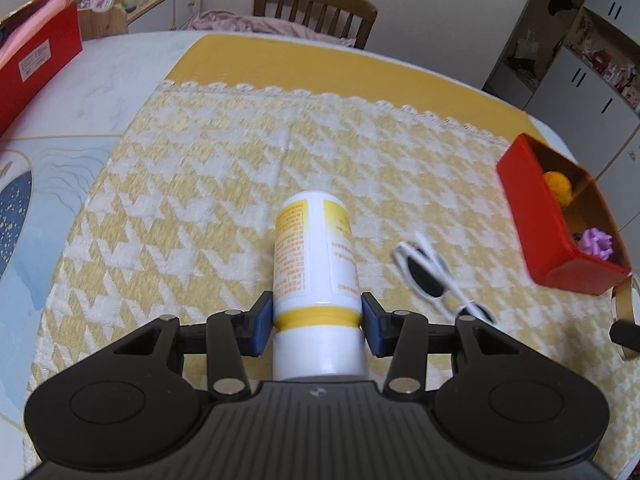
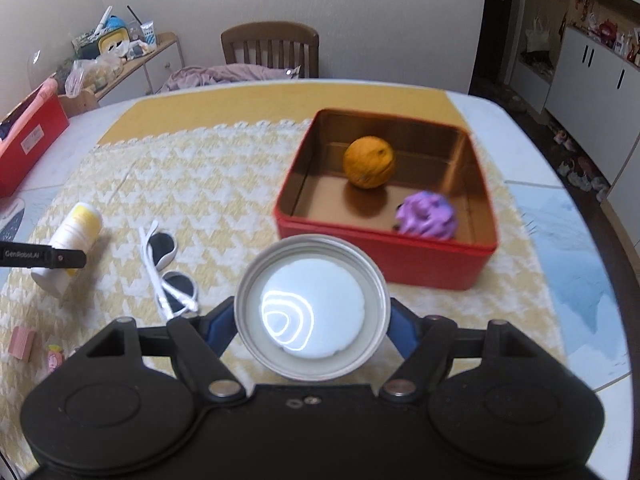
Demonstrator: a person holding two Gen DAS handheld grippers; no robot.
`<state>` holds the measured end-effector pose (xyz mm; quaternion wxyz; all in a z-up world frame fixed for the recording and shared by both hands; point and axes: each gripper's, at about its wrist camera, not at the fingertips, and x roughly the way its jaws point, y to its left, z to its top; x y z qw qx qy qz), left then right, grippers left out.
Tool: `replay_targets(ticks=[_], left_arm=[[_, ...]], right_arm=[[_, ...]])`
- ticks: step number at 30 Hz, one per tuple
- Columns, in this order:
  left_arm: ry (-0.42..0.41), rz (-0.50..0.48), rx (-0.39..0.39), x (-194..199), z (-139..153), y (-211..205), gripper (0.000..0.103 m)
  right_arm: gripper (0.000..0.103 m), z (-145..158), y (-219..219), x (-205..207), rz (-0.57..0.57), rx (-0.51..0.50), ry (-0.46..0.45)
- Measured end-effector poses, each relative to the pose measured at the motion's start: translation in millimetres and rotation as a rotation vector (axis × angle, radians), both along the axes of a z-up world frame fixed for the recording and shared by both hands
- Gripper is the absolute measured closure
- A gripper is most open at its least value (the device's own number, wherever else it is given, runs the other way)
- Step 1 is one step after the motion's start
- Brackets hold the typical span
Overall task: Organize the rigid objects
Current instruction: 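Place the bottle in the red tin with the left tool while the right places the lid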
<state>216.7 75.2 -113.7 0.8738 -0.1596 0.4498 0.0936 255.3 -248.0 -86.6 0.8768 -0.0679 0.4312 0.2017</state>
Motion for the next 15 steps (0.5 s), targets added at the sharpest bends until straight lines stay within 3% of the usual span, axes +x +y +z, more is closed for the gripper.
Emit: replay_targets(ticks=[15], left_arm=[[-0.085,-0.155,-0.012,42,50,-89,0.058]], right_arm=[[0.028,32,-45,58,0.018,-0.019,-0.075]])
